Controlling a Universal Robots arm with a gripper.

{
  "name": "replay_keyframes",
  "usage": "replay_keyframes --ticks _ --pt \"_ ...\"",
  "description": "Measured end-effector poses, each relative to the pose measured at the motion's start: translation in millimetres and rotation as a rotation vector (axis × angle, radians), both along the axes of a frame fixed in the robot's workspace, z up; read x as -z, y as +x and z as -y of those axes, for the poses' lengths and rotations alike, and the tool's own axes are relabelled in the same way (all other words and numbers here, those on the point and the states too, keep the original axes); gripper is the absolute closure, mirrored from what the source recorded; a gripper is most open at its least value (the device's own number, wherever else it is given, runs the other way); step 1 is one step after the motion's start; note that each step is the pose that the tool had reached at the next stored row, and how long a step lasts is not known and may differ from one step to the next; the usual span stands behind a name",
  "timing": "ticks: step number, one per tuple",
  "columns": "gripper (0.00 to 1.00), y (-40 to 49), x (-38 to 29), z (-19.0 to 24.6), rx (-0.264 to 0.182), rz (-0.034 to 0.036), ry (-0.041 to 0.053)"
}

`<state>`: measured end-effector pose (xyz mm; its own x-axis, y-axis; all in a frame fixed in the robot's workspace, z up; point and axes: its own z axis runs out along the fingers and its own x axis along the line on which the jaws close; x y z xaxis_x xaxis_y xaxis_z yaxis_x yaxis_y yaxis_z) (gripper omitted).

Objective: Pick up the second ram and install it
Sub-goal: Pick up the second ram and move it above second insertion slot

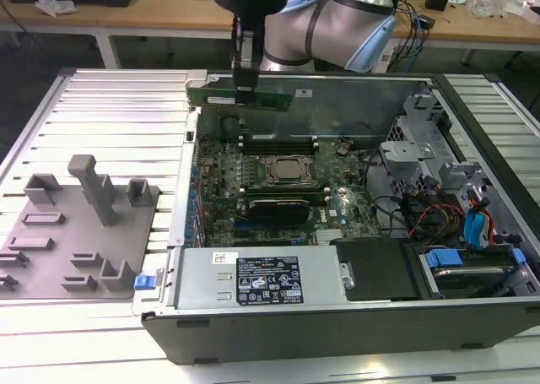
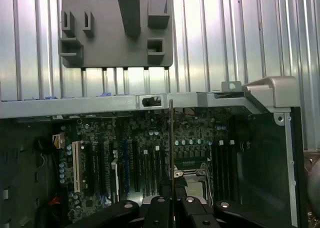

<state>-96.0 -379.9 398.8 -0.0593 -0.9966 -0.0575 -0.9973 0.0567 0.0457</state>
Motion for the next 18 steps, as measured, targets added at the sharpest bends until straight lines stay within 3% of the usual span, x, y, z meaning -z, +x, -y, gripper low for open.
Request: replay_keyframes --ticks 13,18 --pt "0.86 46.2 5.2 0.0 0.0 -0.0049 0.0001" --pt "0.86 57.4 7.3 0.0 0.0 -0.0057 0.0002"
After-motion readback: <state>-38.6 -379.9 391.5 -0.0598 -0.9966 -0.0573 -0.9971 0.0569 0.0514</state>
